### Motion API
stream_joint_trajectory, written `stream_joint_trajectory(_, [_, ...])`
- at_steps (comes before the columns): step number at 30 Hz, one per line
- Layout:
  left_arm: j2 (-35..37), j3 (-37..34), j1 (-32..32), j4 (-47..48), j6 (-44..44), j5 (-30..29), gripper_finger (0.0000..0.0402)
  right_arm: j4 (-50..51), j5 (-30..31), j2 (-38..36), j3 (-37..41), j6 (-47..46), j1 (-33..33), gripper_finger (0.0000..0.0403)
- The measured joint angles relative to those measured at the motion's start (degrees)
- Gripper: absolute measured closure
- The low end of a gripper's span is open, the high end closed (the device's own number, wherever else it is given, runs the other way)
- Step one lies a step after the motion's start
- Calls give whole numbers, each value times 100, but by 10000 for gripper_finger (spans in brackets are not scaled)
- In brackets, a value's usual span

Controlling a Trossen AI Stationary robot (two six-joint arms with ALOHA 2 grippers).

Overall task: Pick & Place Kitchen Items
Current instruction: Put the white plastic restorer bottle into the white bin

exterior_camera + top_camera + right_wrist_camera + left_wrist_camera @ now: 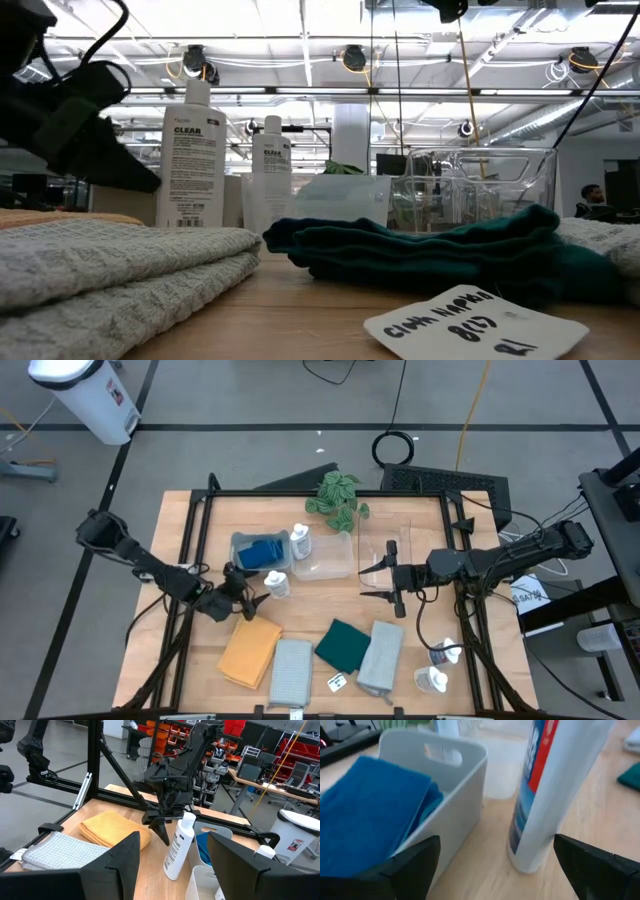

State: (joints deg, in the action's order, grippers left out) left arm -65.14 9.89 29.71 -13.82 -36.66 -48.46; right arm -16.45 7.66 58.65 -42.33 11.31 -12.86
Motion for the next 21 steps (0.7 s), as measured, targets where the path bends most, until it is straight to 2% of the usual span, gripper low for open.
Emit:
stream_joint_trajectory(5, [-319,0,-278,-1041,724,411,9,1,0,0,0,-6,0,200])
stream_joint_trajectory(9, [-724,2,-376,-1523,928,799,9,1,0,0,0,-7,0,200])
stream_joint_trajectory(14, [-1243,2,-593,-2263,801,801,9,2,0,0,0,-7,0,200])
stream_joint_trajectory(21, [-1757,43,-795,-2720,1335,1118,10,2,0,0,0,-8,0,200])
